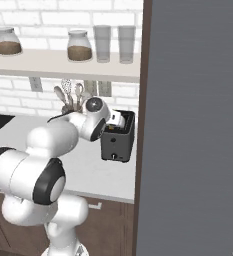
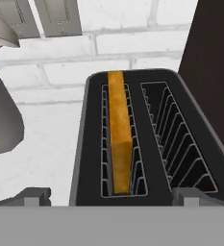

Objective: Start the toaster. Once the lever pops up, take the bread to the plate on the dining counter.

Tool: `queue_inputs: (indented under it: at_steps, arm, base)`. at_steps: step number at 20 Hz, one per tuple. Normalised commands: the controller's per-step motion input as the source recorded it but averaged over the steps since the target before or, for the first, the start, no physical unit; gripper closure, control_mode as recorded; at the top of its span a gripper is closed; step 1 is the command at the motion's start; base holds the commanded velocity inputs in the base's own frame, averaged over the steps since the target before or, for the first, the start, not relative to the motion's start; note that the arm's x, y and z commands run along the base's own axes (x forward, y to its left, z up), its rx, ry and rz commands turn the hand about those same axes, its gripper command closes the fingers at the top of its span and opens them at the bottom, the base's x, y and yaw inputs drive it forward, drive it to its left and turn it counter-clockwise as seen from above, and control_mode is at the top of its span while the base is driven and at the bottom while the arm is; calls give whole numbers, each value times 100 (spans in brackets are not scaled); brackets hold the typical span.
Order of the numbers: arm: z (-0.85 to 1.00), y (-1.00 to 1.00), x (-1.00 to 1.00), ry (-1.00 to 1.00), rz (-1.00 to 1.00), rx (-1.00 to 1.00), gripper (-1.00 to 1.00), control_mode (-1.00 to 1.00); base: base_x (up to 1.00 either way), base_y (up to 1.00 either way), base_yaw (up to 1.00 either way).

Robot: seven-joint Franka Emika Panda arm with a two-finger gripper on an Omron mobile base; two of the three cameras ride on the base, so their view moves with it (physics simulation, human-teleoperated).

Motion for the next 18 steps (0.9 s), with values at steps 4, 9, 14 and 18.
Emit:
queue_inputs:
  at_steps: [4, 9, 14, 18]
  arm:
    - [-30, 0, 40, 0, 0, 0, -100, -100]
    - [-26, -1, 47, 0, 0, 0, -100, -100]
    - [-12, -16, 43, 0, 0, 0, -100, -100]
    - [-22, -19, 28, 0, 0, 0, -100, -100]
  base:
    - [0, 0, 0]
    - [0, 0, 0]
    - [0, 0, 0]
    - [0, 0, 0]
